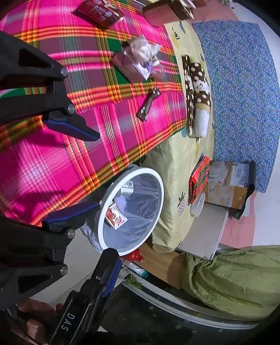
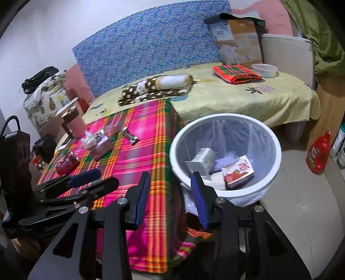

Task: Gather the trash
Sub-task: 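Move both tools back over the bed toward the red can and tissue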

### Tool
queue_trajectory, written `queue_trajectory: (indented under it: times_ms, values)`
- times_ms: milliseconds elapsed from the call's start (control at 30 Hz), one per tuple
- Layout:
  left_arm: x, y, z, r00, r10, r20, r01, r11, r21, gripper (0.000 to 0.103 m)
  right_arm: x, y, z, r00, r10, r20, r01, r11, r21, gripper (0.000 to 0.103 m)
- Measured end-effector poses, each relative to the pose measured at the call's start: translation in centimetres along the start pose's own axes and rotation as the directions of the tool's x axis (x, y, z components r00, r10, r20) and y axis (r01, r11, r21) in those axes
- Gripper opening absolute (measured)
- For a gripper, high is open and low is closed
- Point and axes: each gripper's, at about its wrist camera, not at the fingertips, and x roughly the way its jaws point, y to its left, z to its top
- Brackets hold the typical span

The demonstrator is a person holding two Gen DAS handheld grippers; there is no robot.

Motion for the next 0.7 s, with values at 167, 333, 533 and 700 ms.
queue_trajectory:
  times_ms: [167, 333, 533, 700]
  values:
    - [-1.2, 1.2, -0.7, 1.000, 0.025, 0.015, -0.025, 0.999, -0.022, 0.060, 0.0, 1.5, -0.3, 1.000, 0.024, -0.007, -0.024, 0.999, -0.023, 0.041]
    - [-2.2, 2.5, -1.3, 0.998, 0.056, 0.023, -0.055, 0.998, -0.044, 0.060, 0.2, 2.7, -0.5, 0.999, 0.047, -0.014, -0.048, 0.998, -0.034, 0.041]
    - [-3.0, 3.8, -1.9, 0.997, 0.078, 0.027, -0.076, 0.995, -0.068, 0.060, 0.4, 3.8, -0.7, 0.997, 0.071, -0.020, -0.072, 0.996, -0.046, 0.041]
    - [-3.8, 4.7, -2.5, 0.995, 0.094, 0.034, -0.091, 0.992, -0.084, 0.060, 0.7, 4.8, -1.1, 0.995, 0.097, -0.029, -0.099, 0.993, -0.064, 0.041]
